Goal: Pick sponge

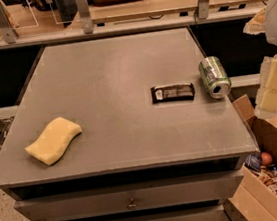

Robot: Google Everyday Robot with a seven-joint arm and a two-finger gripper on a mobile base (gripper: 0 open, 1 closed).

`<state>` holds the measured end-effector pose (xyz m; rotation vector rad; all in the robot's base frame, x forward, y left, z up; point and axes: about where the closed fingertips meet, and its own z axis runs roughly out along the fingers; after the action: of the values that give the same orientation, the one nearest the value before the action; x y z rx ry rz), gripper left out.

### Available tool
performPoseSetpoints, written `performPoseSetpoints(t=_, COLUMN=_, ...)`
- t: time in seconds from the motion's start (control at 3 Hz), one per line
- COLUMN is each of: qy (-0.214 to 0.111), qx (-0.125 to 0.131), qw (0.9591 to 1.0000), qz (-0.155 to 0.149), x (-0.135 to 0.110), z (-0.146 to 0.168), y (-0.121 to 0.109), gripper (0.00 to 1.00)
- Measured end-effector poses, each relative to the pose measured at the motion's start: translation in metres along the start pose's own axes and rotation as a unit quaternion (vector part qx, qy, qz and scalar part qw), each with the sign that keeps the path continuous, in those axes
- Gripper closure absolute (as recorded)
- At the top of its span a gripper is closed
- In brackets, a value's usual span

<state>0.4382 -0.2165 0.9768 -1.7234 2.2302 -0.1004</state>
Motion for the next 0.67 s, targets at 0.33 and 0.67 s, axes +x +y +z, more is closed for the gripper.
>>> performPoseSetpoints(t=0.33, qy=0.0, qx=0.0, qw=1.0, qz=0.0, x=0.0, z=0.0, y=0.0, gripper=0.0)
performPoseSetpoints(t=0.67, qy=0.016, qx=0.012, qw=0.9978, qz=-0.064, x=-0.023, z=0.009, y=0.006, gripper=0.0)
